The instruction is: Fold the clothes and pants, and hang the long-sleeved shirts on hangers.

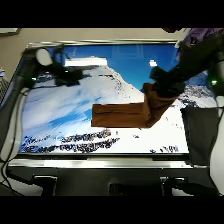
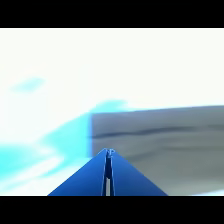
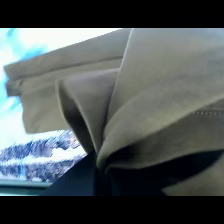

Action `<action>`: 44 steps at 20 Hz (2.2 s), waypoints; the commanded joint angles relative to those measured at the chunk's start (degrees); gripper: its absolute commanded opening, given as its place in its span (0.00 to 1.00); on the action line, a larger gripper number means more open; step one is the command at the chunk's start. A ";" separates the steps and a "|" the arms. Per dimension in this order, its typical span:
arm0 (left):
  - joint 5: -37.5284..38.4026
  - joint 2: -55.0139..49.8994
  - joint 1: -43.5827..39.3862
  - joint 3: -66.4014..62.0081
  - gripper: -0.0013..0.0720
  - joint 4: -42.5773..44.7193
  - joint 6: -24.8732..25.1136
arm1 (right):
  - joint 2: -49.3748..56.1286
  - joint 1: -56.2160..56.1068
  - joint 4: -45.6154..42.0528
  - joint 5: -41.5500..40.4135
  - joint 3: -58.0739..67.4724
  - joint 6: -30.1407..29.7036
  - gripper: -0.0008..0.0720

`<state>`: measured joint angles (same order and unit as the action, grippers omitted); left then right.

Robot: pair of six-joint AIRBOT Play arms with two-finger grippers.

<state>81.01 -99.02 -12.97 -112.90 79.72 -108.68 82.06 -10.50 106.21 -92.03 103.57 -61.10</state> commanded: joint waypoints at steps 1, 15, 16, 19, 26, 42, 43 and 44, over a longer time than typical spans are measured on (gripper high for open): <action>5.79 4.87 8.94 -0.04 0.05 3.89 1.55 | 2.73 -10.16 -2.34 2.82 0.02 7.26 0.04; 8.48 7.04 14.91 -0.02 0.05 3.89 3.52 | 17.27 -20.52 2.95 24.44 0.04 17.44 0.05; 8.41 7.04 14.91 -0.02 0.05 3.89 3.04 | 17.84 -20.52 4.28 26.21 0.04 17.40 0.05; 8.28 6.93 14.91 -0.02 0.05 3.89 3.06 | 18.01 -20.52 10.21 30.36 0.04 15.34 0.48; 7.96 6.75 14.91 0.11 0.05 3.91 2.08 | 10.43 -17.55 13.75 29.92 0.04 8.66 0.61; 7.93 6.99 16.00 0.09 0.05 3.93 2.21 | 2.08 27.15 29.64 14.25 -31.63 -40.83 0.67; 7.93 6.99 16.00 0.09 0.05 3.93 2.21 | 2.67 27.08 31.36 15.96 -35.41 -43.39 0.67; 7.93 6.99 16.00 0.09 0.05 3.93 2.21 | 3.74 26.95 33.79 17.73 -38.91 -45.77 0.67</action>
<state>88.95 -92.07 2.94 -112.81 83.70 -106.50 84.53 14.20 132.16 -79.20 75.72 -96.82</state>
